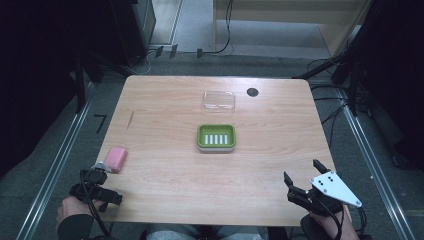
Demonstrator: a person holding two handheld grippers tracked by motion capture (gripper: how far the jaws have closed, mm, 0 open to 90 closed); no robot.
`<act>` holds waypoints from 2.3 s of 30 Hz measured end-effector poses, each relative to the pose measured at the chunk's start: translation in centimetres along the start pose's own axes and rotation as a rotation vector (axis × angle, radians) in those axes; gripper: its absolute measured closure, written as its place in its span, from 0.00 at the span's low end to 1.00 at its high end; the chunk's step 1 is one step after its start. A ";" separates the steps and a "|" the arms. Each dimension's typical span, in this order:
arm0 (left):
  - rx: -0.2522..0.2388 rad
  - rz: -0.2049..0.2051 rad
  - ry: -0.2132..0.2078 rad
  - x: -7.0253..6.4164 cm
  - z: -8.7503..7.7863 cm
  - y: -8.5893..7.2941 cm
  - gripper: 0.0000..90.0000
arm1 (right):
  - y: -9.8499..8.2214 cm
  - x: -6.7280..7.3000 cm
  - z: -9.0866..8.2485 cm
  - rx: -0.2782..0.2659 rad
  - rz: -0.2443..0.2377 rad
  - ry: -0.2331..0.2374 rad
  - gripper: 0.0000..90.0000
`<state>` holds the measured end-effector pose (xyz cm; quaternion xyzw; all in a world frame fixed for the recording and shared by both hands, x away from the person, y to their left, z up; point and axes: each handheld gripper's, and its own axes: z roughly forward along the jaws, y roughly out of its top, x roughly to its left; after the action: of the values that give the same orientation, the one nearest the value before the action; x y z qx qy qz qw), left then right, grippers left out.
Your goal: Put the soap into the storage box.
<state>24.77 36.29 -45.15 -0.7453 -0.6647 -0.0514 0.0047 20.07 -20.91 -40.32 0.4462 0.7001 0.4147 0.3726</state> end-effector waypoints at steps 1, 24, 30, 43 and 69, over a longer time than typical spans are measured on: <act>0.000 0.000 0.000 0.0 0.0 0.0 0.03 | 0.0 0.0 0.0 0.000 0.000 0.000 0.15; -0.065 -0.018 -0.034 0.4 -1.1 1.7 0.02 | 0.1 0.2 0.2 0.008 -0.014 0.008 0.15; -0.092 -0.018 -0.048 0.1 -1.3 2.6 0.00 | 0.1 0.1 0.1 0.007 -0.009 0.003 0.15; -0.086 0.016 -0.067 -0.4 -1.1 4.7 0.00 | 0.0 0.0 0.0 0.008 -0.008 0.004 0.15; -0.114 0.009 -0.057 1.1 -1.3 9.7 0.00 | -0.1 -0.1 -0.1 0.003 0.003 0.006 0.15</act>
<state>34.45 36.16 -43.12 -0.7484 -0.6573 -0.0677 -0.0563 20.02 -21.07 -40.35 0.4466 0.7013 0.4155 0.3690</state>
